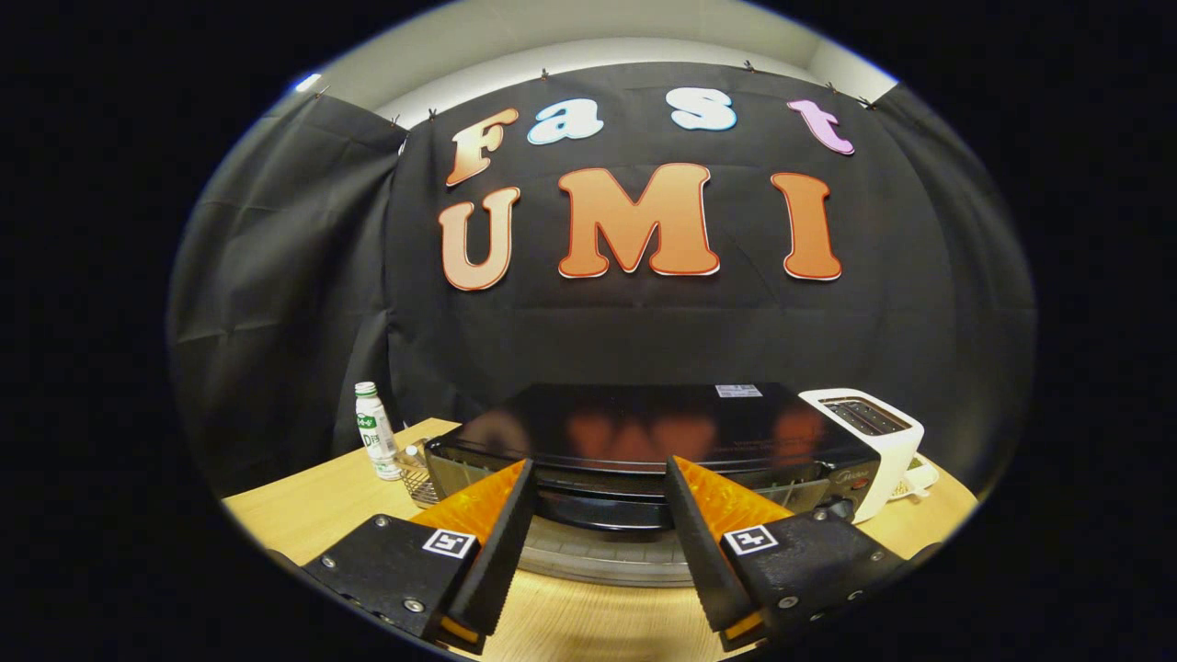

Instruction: Open the toaster oven, put the food inside, and close the toaster oven door.

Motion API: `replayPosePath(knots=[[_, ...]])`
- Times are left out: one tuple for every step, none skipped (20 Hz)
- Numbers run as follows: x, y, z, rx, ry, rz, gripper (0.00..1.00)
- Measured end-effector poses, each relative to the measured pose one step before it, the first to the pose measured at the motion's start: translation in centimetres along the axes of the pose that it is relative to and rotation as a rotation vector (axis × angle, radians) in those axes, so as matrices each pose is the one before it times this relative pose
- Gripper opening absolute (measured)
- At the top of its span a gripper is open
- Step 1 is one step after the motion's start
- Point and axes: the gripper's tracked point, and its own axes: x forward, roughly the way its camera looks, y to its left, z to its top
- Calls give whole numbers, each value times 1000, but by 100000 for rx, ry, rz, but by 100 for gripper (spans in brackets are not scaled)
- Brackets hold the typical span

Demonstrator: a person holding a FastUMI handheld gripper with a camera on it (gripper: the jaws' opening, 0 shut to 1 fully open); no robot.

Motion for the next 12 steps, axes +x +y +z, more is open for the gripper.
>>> replayPosePath(knots=[[-555,47,-109,227,-1137,398,82],[-690,234,-226,-420,-739,395,80],[-656,198,-208,-1175,-708,84,79],[-737,159,-329,-1427,-402,-253,79],[-843,192,-375,-1332,-68,-274,79],[-650,136,-377,-1214,198,-199,79],[-659,201,-454,-1239,503,122,79],[-673,178,-428,-743,382,159,79],[-613,263,-540,-197,1001,183,79],[-516,172,-654,730,1153,397,79],[-405,310,-872,1755,2421,1217,79],[-253,502,-1177,2767,3518,2168,79]])
